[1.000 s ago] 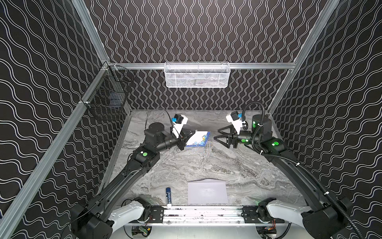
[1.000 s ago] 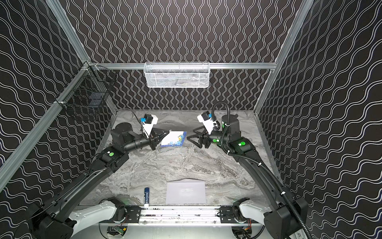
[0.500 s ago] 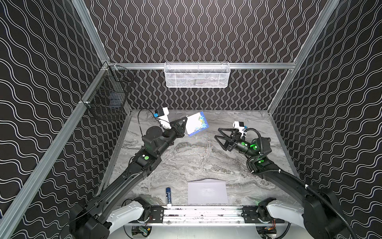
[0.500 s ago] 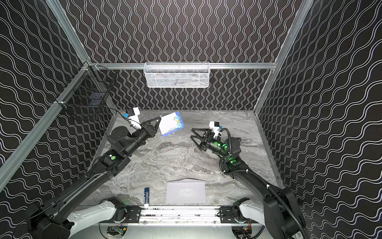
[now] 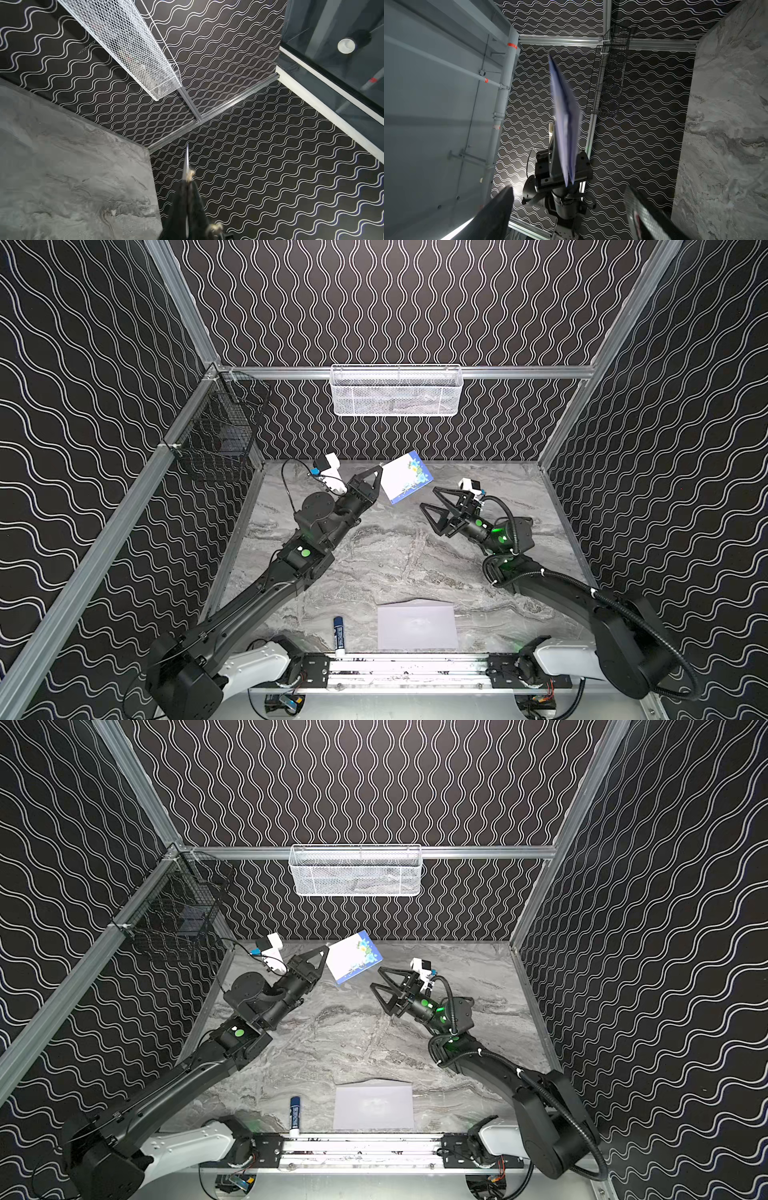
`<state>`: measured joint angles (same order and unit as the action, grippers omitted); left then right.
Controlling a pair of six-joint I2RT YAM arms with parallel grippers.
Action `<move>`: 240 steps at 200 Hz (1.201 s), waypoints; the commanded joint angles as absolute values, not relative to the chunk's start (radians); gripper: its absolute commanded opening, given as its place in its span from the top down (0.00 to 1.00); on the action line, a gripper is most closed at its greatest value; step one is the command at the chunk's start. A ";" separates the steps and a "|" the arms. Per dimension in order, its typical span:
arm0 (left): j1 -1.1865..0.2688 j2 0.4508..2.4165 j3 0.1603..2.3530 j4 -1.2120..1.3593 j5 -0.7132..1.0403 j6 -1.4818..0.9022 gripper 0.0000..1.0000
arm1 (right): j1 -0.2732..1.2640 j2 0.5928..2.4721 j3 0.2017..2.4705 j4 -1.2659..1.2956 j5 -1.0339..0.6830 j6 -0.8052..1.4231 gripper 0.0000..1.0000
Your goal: Place the letter into the envelope and seal it
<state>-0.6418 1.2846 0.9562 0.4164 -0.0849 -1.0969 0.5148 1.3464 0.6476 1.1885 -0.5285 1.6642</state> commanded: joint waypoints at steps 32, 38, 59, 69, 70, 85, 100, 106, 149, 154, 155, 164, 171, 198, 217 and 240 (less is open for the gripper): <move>-0.668 1.325 0.977 0.481 -0.088 -1.117 1.00 | 0.523 1.428 0.767 1.341 -0.522 1.716 0.35; -0.671 1.325 0.976 0.484 -0.090 -1.115 1.00 | 0.523 1.425 0.776 1.335 -0.522 1.707 0.38; -0.680 1.325 0.970 0.495 -0.095 -1.121 1.00 | 0.525 1.417 0.780 1.308 -0.509 1.680 0.47; -0.684 1.321 0.966 0.496 -0.102 -1.121 1.00 | 0.524 1.421 0.778 1.314 -0.501 1.678 0.51; -0.684 1.321 0.966 0.496 -0.102 -1.121 1.00 | 0.523 1.422 0.779 1.315 -0.500 1.678 0.52; -0.687 1.315 0.960 0.502 -0.107 -1.121 1.00 | 0.524 1.430 0.789 1.319 -0.500 1.677 0.60; -0.690 1.311 0.962 0.499 -0.105 -1.114 1.00 | 0.525 1.430 0.802 1.301 -0.500 1.665 0.68; -0.691 1.309 0.963 0.497 -0.104 -1.112 1.00 | 0.523 1.428 0.807 1.289 -0.500 1.657 0.73; -0.697 1.285 0.939 0.498 -0.109 -1.085 1.00 | 0.519 1.392 0.837 1.136 -0.514 1.579 1.00; -0.696 1.281 0.934 0.497 -0.110 -1.080 1.00 | 0.517 1.385 0.840 1.109 -0.518 1.567 1.00; -0.697 1.281 0.932 0.498 -0.111 -1.078 1.00 | 0.517 1.384 0.841 1.102 -0.519 1.564 1.00; -0.697 1.276 0.922 0.505 -0.113 -1.070 1.00 | 0.512 1.373 0.848 1.051 -0.528 1.534 1.00; -0.696 1.271 0.914 0.507 -0.114 -1.063 0.94 | 0.506 1.362 0.854 0.998 -0.537 1.509 1.00; -0.696 1.232 0.874 0.514 -0.117 -0.990 0.55 | 0.444 1.311 0.848 0.758 -0.599 1.361 1.00; -0.697 1.175 0.824 0.462 -0.141 -0.898 0.43 | 0.349 1.270 0.839 0.497 -0.684 1.182 1.00; -0.696 1.113 0.771 0.381 -0.166 -0.787 0.36 | 0.220 1.243 0.853 0.127 -0.753 0.915 1.00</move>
<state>-0.6960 1.1553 0.8078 0.4522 -0.1310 -0.9493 0.3080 1.2617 0.8383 0.5827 -0.6453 1.2472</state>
